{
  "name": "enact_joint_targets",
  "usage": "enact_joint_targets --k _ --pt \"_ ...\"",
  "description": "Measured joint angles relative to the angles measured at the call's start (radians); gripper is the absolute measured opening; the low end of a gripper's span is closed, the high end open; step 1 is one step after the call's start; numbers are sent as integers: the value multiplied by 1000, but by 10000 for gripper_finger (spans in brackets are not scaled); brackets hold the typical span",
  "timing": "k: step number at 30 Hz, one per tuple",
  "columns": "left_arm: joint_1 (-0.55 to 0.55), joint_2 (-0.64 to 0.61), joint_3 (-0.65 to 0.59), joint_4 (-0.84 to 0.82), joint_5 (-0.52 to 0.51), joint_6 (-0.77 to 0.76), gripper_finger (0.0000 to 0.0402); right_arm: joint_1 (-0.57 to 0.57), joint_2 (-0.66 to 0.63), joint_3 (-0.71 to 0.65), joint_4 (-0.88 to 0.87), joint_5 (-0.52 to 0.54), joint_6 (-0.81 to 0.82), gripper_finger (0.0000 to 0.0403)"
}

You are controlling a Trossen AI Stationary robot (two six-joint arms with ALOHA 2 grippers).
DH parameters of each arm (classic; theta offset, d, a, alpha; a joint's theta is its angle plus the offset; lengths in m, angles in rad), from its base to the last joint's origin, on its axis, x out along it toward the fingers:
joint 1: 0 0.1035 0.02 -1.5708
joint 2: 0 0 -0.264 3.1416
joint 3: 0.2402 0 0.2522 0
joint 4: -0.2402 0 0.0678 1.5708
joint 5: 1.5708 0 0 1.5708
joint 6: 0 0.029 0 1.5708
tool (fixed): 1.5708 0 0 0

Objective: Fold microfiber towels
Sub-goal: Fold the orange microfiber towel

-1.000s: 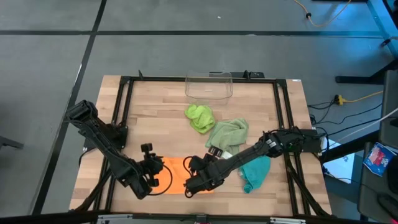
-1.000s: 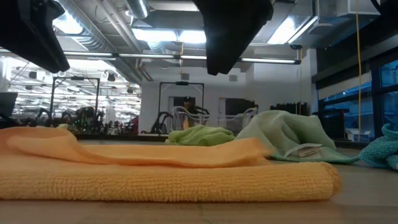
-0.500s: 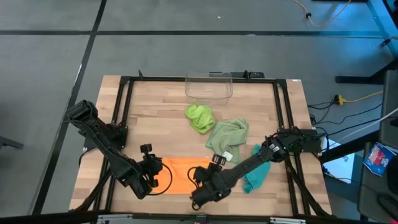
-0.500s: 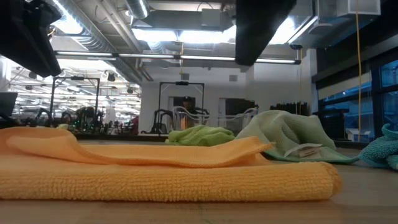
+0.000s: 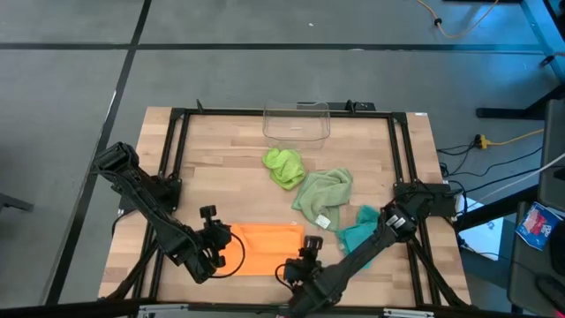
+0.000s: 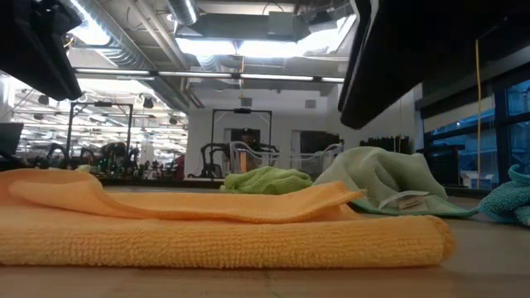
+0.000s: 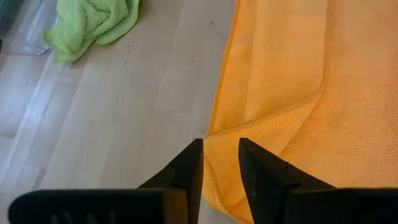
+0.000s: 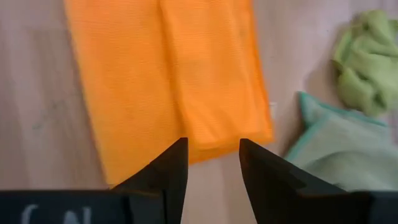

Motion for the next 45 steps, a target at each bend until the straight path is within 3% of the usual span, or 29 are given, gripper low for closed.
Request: enact_joint_targets --k 13,20,25,31,45 --pt "0 0 0 0 -3 -1 94 -14 1 -180 175 -39 -209 147" --pt "0 0 0 1 -4 -2 94 -35 1 -192 189 -36 -207 147" --pt "0 0 0 13 -4 -1 94 -45 1 -192 191 25 -207 147" --pt "0 0 0 18 -4 -1 94 -49 1 -192 198 -8 -206 146" --pt "0 0 0 19 -4 -2 94 -50 1 -192 197 -13 -128 44"
